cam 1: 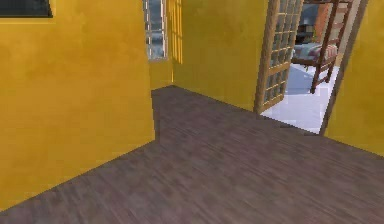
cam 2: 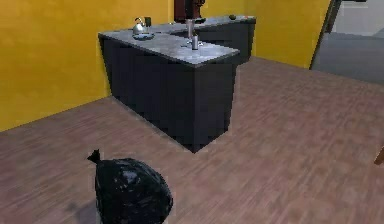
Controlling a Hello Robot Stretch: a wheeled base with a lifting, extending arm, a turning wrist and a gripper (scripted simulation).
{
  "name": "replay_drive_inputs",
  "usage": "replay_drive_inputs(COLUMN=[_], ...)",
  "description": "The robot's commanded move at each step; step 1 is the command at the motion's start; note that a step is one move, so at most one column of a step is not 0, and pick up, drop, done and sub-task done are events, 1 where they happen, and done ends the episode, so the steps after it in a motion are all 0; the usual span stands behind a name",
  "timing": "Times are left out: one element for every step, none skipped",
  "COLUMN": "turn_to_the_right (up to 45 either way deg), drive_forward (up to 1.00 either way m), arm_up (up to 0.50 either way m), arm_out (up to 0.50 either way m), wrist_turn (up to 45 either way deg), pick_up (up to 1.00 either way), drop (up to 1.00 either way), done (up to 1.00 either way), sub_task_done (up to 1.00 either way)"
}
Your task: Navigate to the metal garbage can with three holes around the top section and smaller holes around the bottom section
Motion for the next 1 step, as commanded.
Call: replay_drive_inputs(turn_to_the_right=[3.0], drive_forward=[0.0], arm_up=[0.0], arm_out=[0.0], wrist_turn=[0.0], pick_up=[0.0], drop=[0.0], done=[0.0], sub_task_done=[0.0])
